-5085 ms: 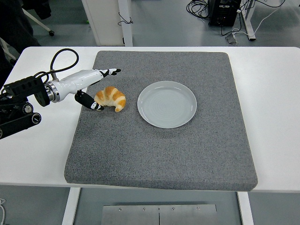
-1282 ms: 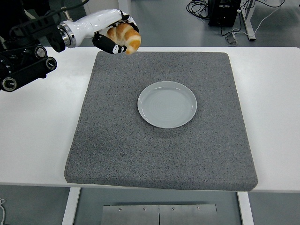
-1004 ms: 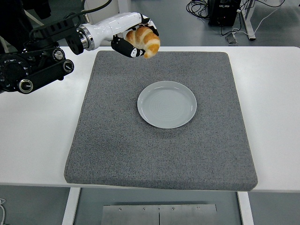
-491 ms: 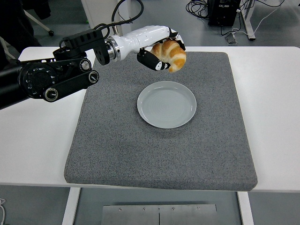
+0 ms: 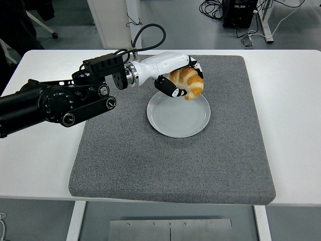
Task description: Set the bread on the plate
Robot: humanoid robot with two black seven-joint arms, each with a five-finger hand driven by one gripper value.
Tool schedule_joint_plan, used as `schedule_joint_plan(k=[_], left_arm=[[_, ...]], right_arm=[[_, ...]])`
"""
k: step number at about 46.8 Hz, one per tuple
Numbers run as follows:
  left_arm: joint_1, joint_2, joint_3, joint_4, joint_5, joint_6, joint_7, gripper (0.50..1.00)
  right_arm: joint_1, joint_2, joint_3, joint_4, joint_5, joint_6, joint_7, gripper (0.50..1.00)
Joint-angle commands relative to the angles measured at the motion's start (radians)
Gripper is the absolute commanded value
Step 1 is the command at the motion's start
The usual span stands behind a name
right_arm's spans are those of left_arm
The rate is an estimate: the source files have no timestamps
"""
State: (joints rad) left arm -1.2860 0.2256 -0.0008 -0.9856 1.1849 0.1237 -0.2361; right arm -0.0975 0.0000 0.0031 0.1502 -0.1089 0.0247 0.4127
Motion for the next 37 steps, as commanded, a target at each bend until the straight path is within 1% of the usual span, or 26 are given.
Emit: schedule_joint_plan(k=[1,5,14,19,27,37], left_arm=[[0.011,-0.002,0.019,0.021,0.009,0.007,0.000,0.557],[0.027,-0.018,0.038,0.041,0.018,0.025,-0.002,0.560],[0.048,-0.025,0.059,0.051,0.024,0.031,-0.002,0.563],[0.070,-0.048,0.062,0.068,0.025,0.047,-0.002,0.564],[0.091,-0.065,0.062,0.104,0.041,0.047,-0.002,0.564],[0.099,-0.074,0.064,0.104,0.042,0.048,-0.002,0.564]], right_arm=[[-0.001,0.000,0.000,0.000,0.000,0.000,0.000,1.000],[-0.001,0.000,0.000,0.000,0.000,0.000,0.000,1.000],[0.001,0.000,0.000,0.000,0.000,0.000,0.000,1.000],[-0.001,0.000,0.000,0.000,0.000,0.000,0.000,1.000],[-0.001,0.000,0.000,0.000,0.000,0.000,0.000,1.000],[-0.001,0.000,0.000,0.000,0.000,0.000,0.000,1.000]])
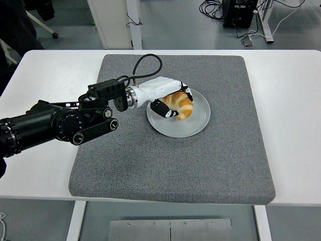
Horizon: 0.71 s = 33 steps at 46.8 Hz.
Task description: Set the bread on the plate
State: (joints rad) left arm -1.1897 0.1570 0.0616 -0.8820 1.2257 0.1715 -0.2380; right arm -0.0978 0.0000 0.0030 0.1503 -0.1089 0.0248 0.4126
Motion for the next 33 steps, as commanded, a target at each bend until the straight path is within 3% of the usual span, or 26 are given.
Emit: schedule_joint_plan(k=[1,28,30,33], left_arm=[[0.004,-0.007,0.001,0.001,0.001,0.000,0.000,0.564],[0.013,-0.010,0.064,0.020,0.000,0.026,-0.001,0.580],[0.015,-0.010,0.064,0.021,0.000,0.026,-0.001,0.598],[0.015,-0.011,0.064,0.021,0.000,0.026,-0.001,0.673]], right_arm=[[0.000,0.000,0.000,0.000,0.000,0.000,0.000,1.000],[0.000,0.000,0.000,0.000,0.000,0.000,0.000,1.000],[0.000,0.000,0.000,0.000,0.000,0.000,0.000,1.000],[0.000,0.000,0.000,0.000,0.000,0.000,0.000,1.000]])
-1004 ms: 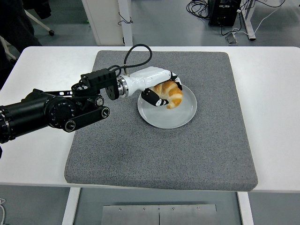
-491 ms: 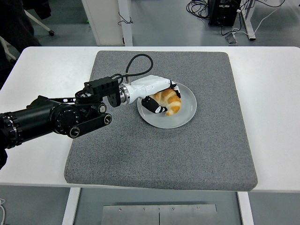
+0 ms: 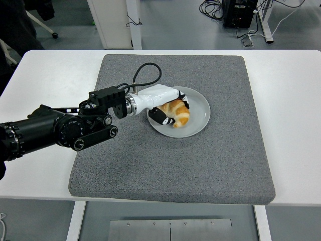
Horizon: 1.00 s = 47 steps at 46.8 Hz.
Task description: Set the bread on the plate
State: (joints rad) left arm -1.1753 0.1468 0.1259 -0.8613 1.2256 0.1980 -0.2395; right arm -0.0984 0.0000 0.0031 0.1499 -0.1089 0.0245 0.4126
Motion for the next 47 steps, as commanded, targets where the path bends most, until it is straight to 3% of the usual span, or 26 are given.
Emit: schedule_joint_plan(k=[1,4,11,19,35,44,47], left_arm=[[0.000,-0.001,0.000,0.001,0.000,0.000,0.000,0.702],[0.002,-0.001,0.001,-0.001,0.000,0.000,0.000,0.760],[0.000,0.000,0.000,0.001,0.000,0.000,0.000,0.814],[-0.004,0.000,-0.008,-0.001,-0.023,-0.011,-0.001,0.952],[-0.023,0.020,-0.040,-0.013,-0.064,-0.072,-0.011,0.965],[-0.044,0.060,-0.169,-0.015,-0.164,-0.245,-0.012,0.965],[-0.046,0.065,-0.207,-0.015,-0.173,-0.279,-0.012,0.965]], right_arm=[[0.000,0.000,0.000,0.000,0.000,0.000,0.000,1.000],[0.002,0.000,0.000,0.000,0.000,0.002,0.000,1.000],[0.000,0.000,0.000,0.000,0.000,0.000,0.000,1.000],[0.000,0.000,0.000,0.000,0.000,0.000,0.000,1.000],[0.000,0.000,0.000,0.000,0.000,0.000,0.000,1.000],[0.002,0.000,0.000,0.000,0.000,0.000,0.000,1.000],[0.000,0.000,0.000,-0.001,0.000,0.000,0.000,1.000]])
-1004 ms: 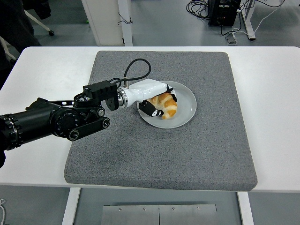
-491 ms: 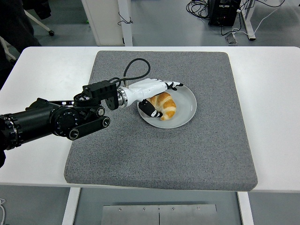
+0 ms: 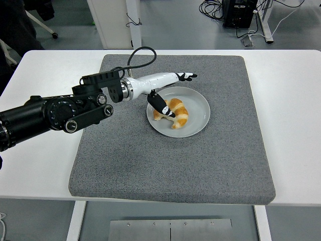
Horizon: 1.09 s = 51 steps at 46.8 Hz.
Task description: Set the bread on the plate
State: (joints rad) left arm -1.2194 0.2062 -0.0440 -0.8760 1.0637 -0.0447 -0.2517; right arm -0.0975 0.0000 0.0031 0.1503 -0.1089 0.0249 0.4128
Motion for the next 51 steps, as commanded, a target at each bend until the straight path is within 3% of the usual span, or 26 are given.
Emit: schedule_joint_plan(k=[1,10,26,38,51], left_arm=[[-0.002,0.007,-0.049,0.000,-0.011,-0.043,0.000,0.965],[-0.002,0.032,-0.154,0.000,-0.066,-0.047,0.000,0.966],[-0.006,0.117,-0.207,0.002,-0.407,-0.034,0.002,0.968],[0.040,0.130,-0.280,0.012,-0.622,0.101,-0.021,0.968],[0.150,0.113,-0.379,0.014,-0.714,0.126,-0.064,0.966]], right_arm=[[-0.001,0.000,0.000,0.000,0.000,0.000,0.000,1.000],[0.001,0.000,0.000,0.000,0.000,0.000,0.000,1.000],[-0.001,0.000,0.000,0.000,0.000,0.000,0.000,1.000],[-0.001,0.000,0.000,0.000,0.000,0.000,0.000,1.000],[-0.001,0.000,0.000,0.000,0.000,0.000,0.000,1.000]])
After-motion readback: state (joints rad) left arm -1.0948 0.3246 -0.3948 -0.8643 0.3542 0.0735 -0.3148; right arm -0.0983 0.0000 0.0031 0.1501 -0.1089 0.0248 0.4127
